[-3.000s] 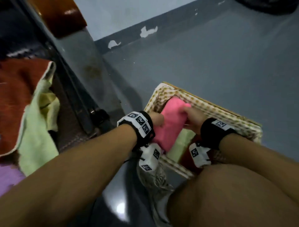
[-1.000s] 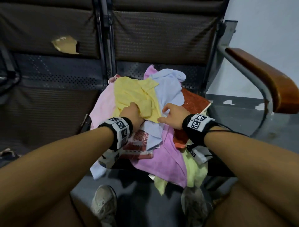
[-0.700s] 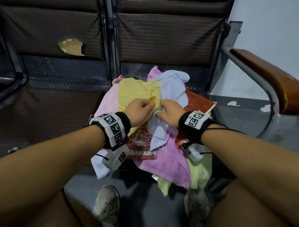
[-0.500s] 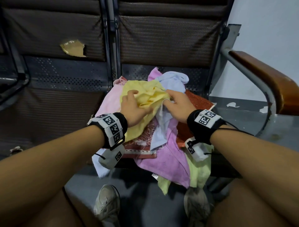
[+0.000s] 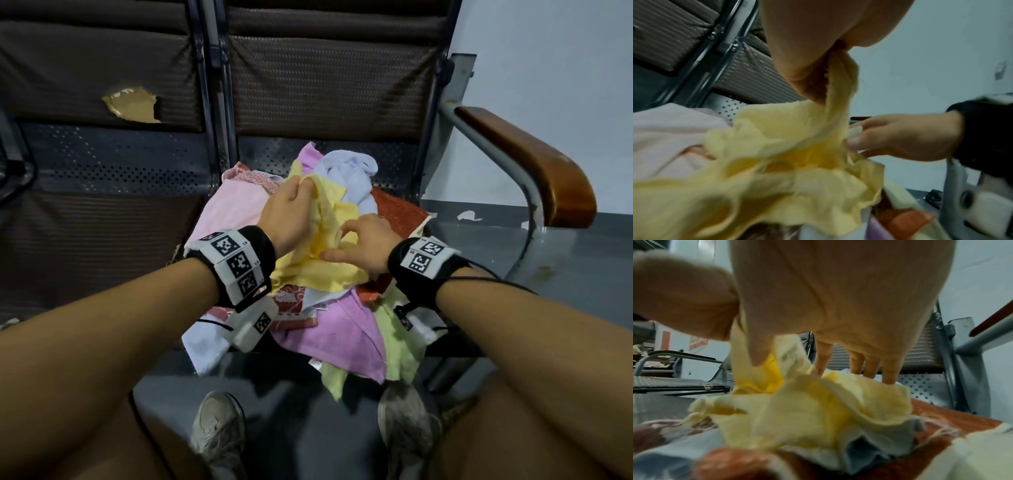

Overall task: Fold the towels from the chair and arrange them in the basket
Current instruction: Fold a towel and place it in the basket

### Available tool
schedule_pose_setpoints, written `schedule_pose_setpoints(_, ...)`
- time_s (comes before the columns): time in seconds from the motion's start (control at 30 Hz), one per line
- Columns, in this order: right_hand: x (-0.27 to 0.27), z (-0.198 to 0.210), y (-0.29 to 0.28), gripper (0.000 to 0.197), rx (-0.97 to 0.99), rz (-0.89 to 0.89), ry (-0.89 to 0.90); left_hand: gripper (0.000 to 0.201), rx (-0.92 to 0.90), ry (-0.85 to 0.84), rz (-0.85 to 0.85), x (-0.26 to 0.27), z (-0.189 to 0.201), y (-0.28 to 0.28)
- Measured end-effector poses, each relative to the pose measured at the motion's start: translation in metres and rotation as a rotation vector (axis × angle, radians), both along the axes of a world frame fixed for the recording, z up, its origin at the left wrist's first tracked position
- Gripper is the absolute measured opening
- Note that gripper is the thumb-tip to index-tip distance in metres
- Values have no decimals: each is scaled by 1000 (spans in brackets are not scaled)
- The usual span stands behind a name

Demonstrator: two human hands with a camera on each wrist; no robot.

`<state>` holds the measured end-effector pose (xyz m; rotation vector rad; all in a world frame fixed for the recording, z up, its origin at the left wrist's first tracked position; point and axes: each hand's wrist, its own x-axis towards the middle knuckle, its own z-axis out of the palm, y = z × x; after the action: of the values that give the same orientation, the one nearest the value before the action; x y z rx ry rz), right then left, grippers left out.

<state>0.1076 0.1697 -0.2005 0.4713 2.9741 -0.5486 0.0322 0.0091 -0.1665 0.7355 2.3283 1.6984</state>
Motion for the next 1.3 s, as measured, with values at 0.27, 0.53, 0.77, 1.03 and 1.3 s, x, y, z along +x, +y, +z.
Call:
schedule_pose_setpoints(0.27,-12,29,-11,32,-181,-94,495,30,-101,186,-81,-10,8,-16)
schedule_pose_setpoints(0.53,-8,44,30,26,-413,-668,696,17,-737,193,153,-55,-22,-50)
schedule_pose_setpoints(0.77,-7,20,-9,88,-223,119,303,16,-299,158,-52,-20,0,-14)
schedule_pose_setpoints(1.03,-6,36,7,39,-213,-135,616,3,-447,145,156,-40,-13,-27)
schedule_pose_setpoints(1.3,-3,19,23,22,-97,-72,449,41,-19,-307,421,-65,-1,-41)
